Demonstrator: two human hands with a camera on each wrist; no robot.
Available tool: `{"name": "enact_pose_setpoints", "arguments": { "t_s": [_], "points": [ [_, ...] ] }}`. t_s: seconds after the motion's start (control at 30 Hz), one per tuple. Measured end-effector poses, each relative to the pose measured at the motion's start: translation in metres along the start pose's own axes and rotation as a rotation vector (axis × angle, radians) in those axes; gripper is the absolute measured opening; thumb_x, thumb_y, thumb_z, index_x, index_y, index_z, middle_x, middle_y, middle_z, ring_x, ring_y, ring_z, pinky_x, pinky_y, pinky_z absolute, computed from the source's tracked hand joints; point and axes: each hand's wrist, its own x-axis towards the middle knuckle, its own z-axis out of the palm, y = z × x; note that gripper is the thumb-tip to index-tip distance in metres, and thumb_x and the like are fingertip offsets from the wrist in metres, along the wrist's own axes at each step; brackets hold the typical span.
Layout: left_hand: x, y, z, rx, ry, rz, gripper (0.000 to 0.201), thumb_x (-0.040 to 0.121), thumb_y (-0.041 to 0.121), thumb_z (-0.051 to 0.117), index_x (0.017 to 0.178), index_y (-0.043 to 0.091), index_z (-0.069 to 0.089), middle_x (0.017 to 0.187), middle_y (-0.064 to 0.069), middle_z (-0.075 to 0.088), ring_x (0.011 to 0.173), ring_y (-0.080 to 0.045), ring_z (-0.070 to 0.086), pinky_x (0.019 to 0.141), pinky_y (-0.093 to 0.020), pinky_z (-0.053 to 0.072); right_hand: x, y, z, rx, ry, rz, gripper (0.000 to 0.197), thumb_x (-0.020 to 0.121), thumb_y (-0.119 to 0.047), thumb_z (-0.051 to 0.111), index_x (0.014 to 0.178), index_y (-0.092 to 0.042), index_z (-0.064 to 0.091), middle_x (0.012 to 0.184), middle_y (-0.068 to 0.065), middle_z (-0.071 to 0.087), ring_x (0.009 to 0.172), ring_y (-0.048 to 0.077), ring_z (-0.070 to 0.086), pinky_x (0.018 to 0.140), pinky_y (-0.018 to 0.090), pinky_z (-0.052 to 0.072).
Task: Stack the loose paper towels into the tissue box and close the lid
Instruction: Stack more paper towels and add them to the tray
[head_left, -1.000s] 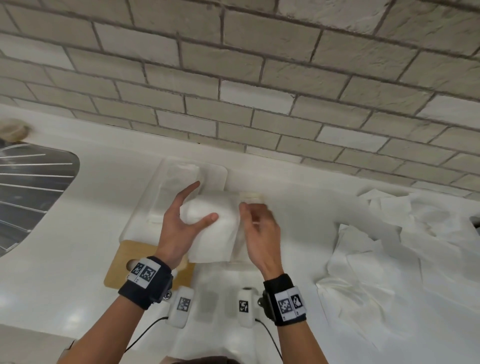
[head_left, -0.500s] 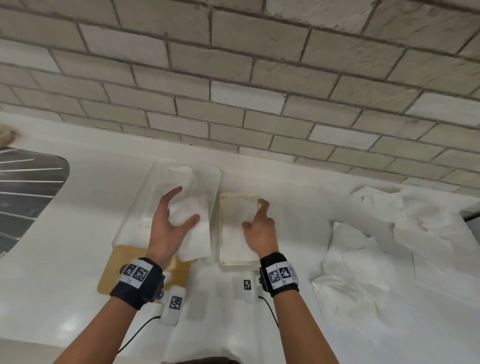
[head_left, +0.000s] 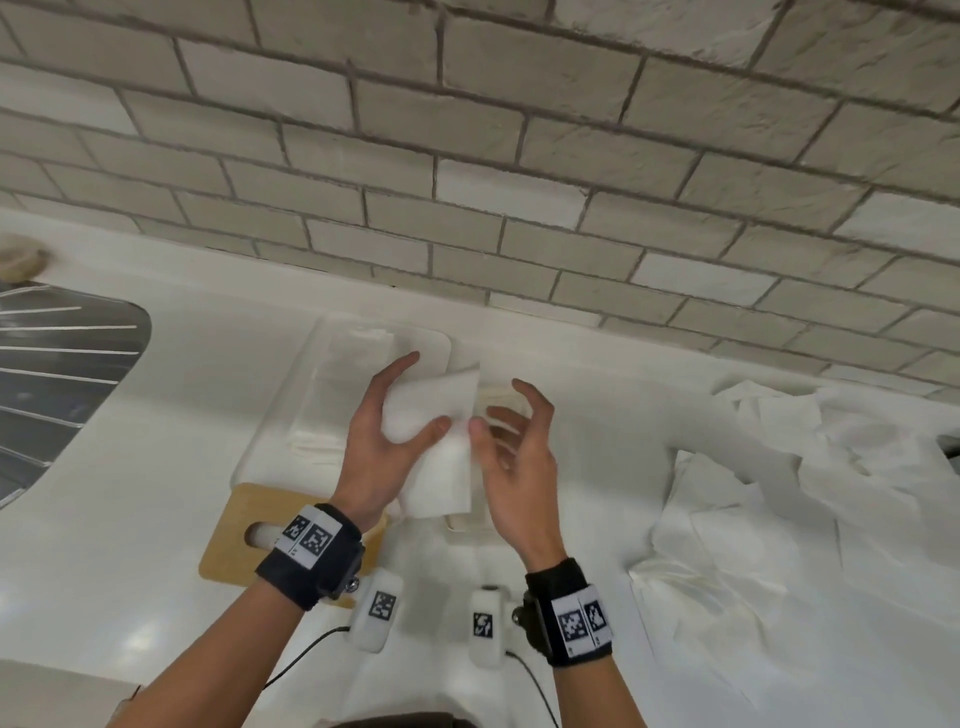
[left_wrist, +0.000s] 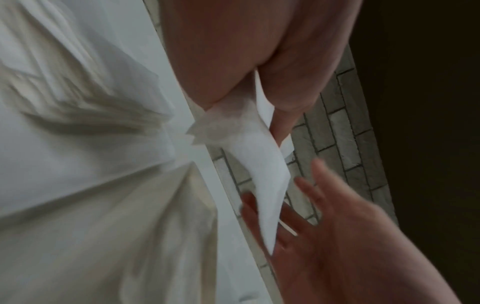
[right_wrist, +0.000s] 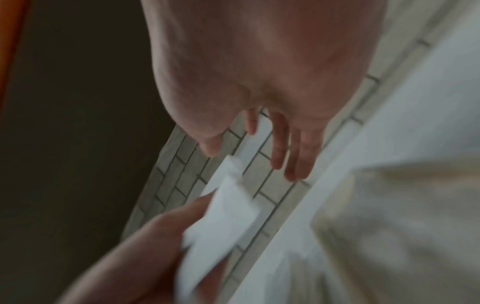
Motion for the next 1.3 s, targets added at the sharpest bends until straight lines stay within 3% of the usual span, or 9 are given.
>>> {"name": "enact_pose_setpoints", "arguments": {
  "t_s": [0.17, 0.27, 0.43, 0.57, 0.73, 0.83, 0.93, 1.07, 1.3],
  "points": [
    [0.036, -0.002, 0.030, -0.009, -0.062, 0.055, 0.062, 0.093, 0.005, 0.078, 0.140, 0.042, 0.062, 0.139, 0.012, 0.066, 0.132, -0.017, 0.060, 0.111, -0.053, 0.052, -0.019, 0.012, -0.008, -0.041, -0.009, 0.018, 0.044, 0.101, -0.011, 0.069, 0.131, -0.039, 0.053, 0.091, -0.006, 0.071, 0.081, 0.014, 0.070, 0.076, 0.026, 0.058],
    [0.062, -0.014, 0.037, 0.082, -0.138, 0.017, 0.063, 0.093, 0.002, 0.076, 0.138, 0.044, 0.064, 0.137, 0.012, 0.065, 0.132, -0.008, 0.058, 0.111, -0.048, 0.053, -0.017, 0.037, -0.019, -0.202, -0.001, 0.098, 0.026, 0.100, -0.011, 0.070, 0.110, -0.035, 0.068, 0.083, -0.005, 0.065, 0.073, 0.010, 0.060, 0.073, 0.026, 0.053],
    [0.079, -0.037, 0.041, 0.370, -0.263, 0.028, 0.055, 0.093, 0.010, 0.078, 0.137, 0.040, 0.066, 0.147, 0.011, 0.055, 0.132, -0.009, 0.055, 0.114, -0.035, 0.047, -0.007, 0.063, -0.025, -0.347, -0.091, 0.288, 0.020, 0.100, -0.007, 0.068, 0.116, -0.019, 0.073, 0.086, -0.004, 0.063, 0.069, 0.004, 0.062, 0.077, 0.030, 0.063],
    [0.071, -0.049, 0.039, 0.508, -0.387, 0.116, 0.033, 0.095, 0.010, 0.075, 0.123, 0.029, 0.073, 0.131, 0.008, 0.068, 0.122, -0.009, 0.063, 0.109, -0.036, 0.052, -0.006, 0.070, -0.017, -0.434, -0.127, 0.331, 0.023, 0.103, -0.004, 0.064, 0.125, -0.012, 0.067, 0.103, 0.005, 0.066, 0.072, 0.007, 0.069, 0.074, 0.023, 0.064],
    [0.064, -0.064, 0.044, 0.826, -0.686, 0.190, 0.036, 0.101, 0.018, 0.067, 0.135, 0.029, 0.065, 0.142, 0.006, 0.058, 0.133, -0.018, 0.053, 0.117, -0.037, 0.042, -0.009, 0.053, -0.017, -0.765, -0.244, 0.264, 0.037, 0.106, -0.021, 0.063, 0.142, -0.016, 0.056, 0.129, 0.009, 0.063, 0.114, 0.030, 0.067, 0.095, 0.041, 0.057],
    [0.069, -0.069, 0.051, 1.024, -0.860, 0.220, 0.047, 0.103, 0.019, 0.064, 0.148, 0.030, 0.057, 0.161, 0.002, 0.042, 0.147, -0.024, 0.038, 0.121, -0.041, 0.038, -0.015, 0.039, -0.024, -1.006, -0.199, 0.116, 0.034, 0.106, -0.040, 0.061, 0.138, -0.027, 0.062, 0.128, 0.005, 0.056, 0.110, 0.029, 0.065, 0.082, 0.041, 0.057],
    [0.080, -0.066, 0.058, 1.202, -0.995, 0.202, 0.050, 0.103, 0.020, 0.064, 0.150, 0.030, 0.054, 0.169, -0.001, 0.032, 0.150, -0.030, 0.034, 0.120, -0.043, 0.038, -0.017, 0.045, -0.025, -1.051, -0.254, -0.134, 0.030, 0.103, -0.048, 0.060, 0.116, -0.027, 0.078, 0.127, 0.005, 0.058, 0.112, 0.029, 0.057, 0.087, 0.041, 0.057],
    [0.090, -0.057, 0.072, 1.316, -1.083, 0.167, 0.079, 0.090, 0.026, 0.084, 0.158, 0.033, 0.044, 0.176, -0.001, 0.017, 0.152, -0.033, 0.031, 0.124, -0.043, 0.033, -0.025, 0.054, -0.024, -1.022, -0.651, -0.099, 0.057, 0.103, -0.075, 0.039, 0.132, -0.039, 0.073, 0.136, -0.002, 0.060, 0.126, 0.023, 0.054, 0.094, 0.045, 0.058],
    [0.086, -0.063, 0.087, 1.393, -1.115, 0.112, 0.103, 0.079, 0.029, 0.094, 0.163, 0.028, 0.034, 0.176, -0.005, 0.015, 0.158, -0.038, 0.022, 0.128, -0.049, 0.027, -0.024, 0.056, -0.020, -1.177, -0.790, -0.121, 0.061, 0.096, -0.079, 0.047, 0.141, -0.043, 0.063, 0.133, 0.000, 0.066, 0.121, 0.026, 0.059, 0.089, 0.044, 0.051]
  ]
}}
